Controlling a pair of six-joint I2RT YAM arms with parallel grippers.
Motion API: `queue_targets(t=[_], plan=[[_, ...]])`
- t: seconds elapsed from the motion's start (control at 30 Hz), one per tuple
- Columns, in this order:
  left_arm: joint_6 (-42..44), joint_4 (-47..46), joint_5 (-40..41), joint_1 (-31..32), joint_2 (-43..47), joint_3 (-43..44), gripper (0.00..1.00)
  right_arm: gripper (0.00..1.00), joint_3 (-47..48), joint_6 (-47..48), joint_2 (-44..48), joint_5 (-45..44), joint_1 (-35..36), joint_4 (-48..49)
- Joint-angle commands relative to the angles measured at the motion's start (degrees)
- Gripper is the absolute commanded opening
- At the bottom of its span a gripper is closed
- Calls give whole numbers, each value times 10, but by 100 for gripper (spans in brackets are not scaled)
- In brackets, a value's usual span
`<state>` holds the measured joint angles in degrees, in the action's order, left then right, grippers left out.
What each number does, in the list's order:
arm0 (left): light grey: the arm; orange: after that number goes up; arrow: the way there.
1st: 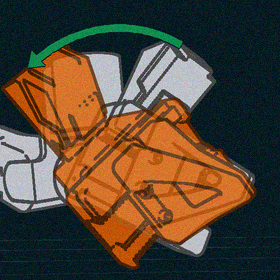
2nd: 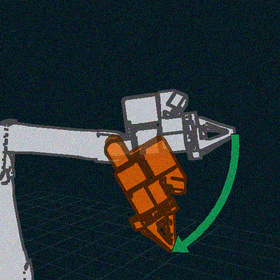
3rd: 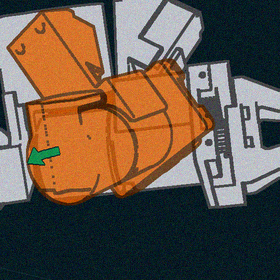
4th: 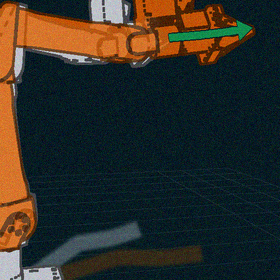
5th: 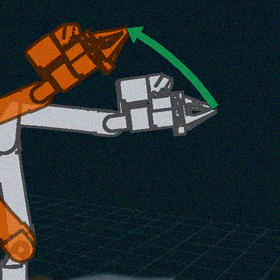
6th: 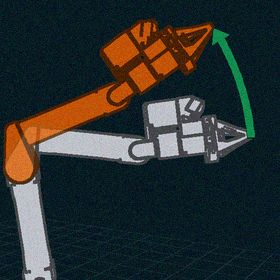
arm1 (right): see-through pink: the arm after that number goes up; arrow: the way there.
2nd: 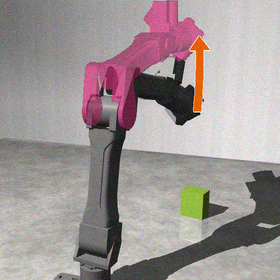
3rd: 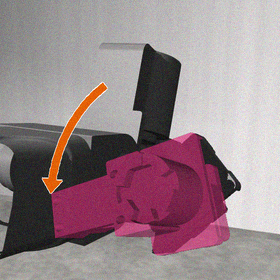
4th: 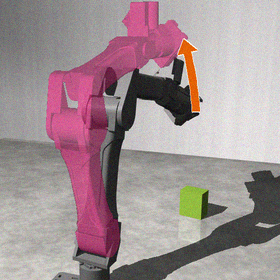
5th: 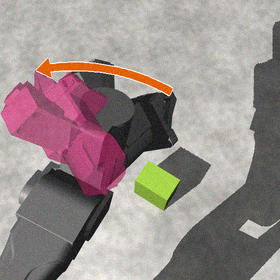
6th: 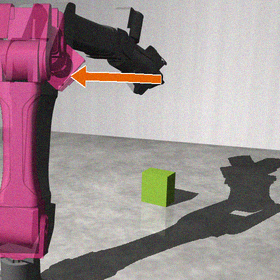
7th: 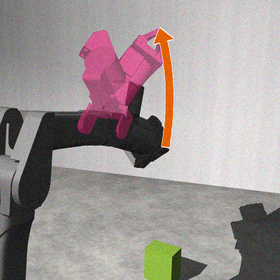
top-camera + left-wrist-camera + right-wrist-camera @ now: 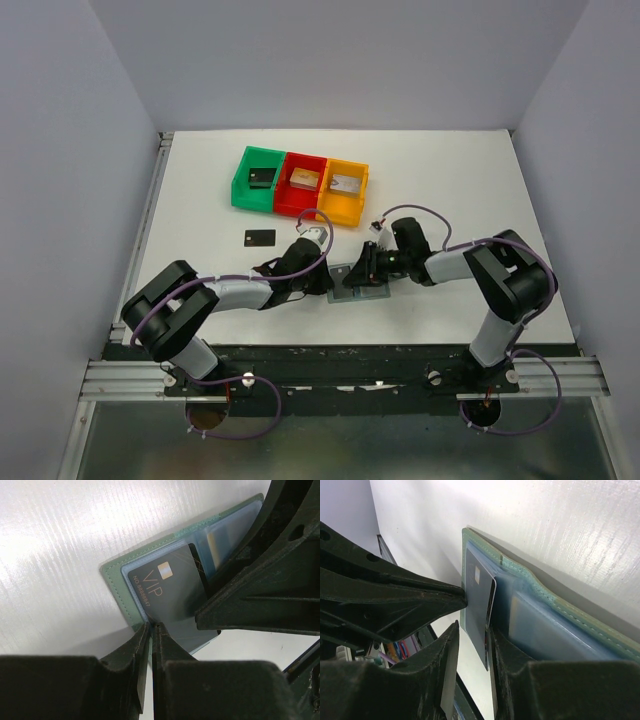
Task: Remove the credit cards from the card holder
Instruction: Remove the credit card from the card holder.
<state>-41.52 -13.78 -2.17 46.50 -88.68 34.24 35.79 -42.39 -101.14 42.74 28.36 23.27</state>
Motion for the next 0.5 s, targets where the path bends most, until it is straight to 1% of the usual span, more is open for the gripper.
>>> queue_targets(t=[0.0,0.17,0.3,0.4,0.47], plan=[[0,-12,-26,7,-25,-14,18,36,9,10,-13,32,7,-16],[-6,-5,-18,5,-22,-19,19,32,5,6,15,17,6,-23],[-12,2,-8,6,-18,-27,23,32,6,10,31,10,6,-38],[-12,9,-3,4,-16,-29,24,31,7,13,39,5,4,-49],[-12,11,-1,4,-16,-29,22,31,6,15,43,4,3,-52]])
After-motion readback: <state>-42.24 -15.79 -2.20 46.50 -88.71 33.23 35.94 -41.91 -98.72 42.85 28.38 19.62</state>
